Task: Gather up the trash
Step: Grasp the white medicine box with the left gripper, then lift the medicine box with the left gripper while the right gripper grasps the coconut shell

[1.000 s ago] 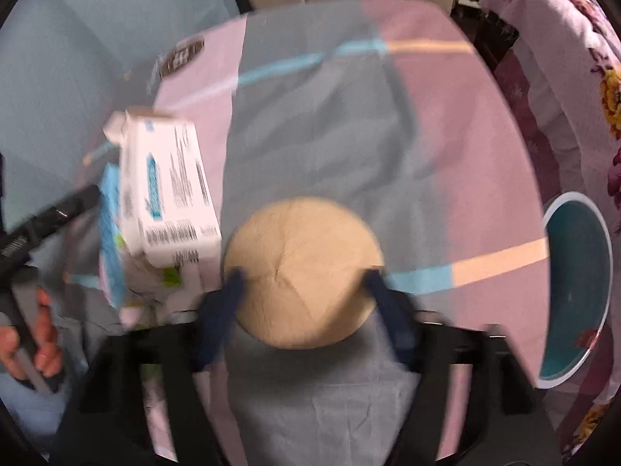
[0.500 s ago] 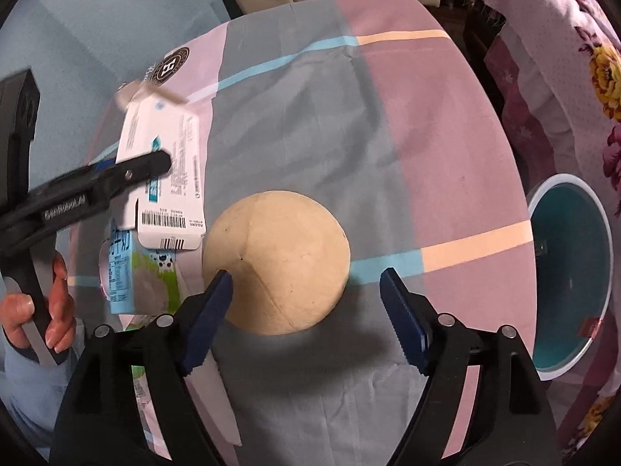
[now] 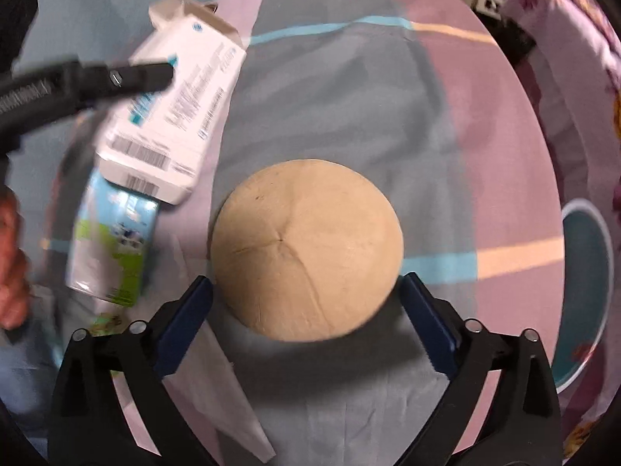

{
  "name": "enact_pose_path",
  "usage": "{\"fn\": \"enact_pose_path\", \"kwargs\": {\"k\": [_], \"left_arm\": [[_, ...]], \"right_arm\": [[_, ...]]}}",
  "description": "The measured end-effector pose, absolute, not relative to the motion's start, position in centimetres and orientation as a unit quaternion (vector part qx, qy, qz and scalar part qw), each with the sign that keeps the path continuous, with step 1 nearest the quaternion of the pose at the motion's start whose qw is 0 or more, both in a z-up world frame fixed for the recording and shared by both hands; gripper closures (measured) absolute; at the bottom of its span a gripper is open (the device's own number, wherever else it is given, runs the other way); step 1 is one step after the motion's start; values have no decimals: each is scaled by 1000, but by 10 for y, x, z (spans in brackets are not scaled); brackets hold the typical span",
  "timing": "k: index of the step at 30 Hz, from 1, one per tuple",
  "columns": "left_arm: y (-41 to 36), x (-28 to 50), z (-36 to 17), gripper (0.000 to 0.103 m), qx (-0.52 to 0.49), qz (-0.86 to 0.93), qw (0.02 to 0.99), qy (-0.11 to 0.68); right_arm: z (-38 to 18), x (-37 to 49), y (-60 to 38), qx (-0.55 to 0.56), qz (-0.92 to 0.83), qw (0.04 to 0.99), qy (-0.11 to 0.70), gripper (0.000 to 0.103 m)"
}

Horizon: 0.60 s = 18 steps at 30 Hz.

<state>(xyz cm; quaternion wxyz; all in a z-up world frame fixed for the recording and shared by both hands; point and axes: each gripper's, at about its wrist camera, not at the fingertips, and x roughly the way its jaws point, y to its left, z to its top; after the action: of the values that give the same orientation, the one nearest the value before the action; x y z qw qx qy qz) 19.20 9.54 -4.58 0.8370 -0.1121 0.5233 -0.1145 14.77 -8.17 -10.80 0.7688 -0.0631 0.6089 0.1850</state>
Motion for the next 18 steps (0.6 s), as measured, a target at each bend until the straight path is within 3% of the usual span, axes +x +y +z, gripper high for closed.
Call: {"fn": "enact_pose_path", "kwargs": {"k": [6, 13, 18], "left_arm": [[107, 184, -38, 75, -133, -117, 841, 512], [82, 181, -32, 75, -114, -156, 838, 511], [60, 181, -41, 75, -95, -171, 830, 522]], "right_arm": [[-106, 150, -88, -50, 176, 769, 613, 11], [-77, 166, -137, 77, 199, 750, 626, 12], [-66, 175, -158, 110, 190, 750, 623, 12]]}}
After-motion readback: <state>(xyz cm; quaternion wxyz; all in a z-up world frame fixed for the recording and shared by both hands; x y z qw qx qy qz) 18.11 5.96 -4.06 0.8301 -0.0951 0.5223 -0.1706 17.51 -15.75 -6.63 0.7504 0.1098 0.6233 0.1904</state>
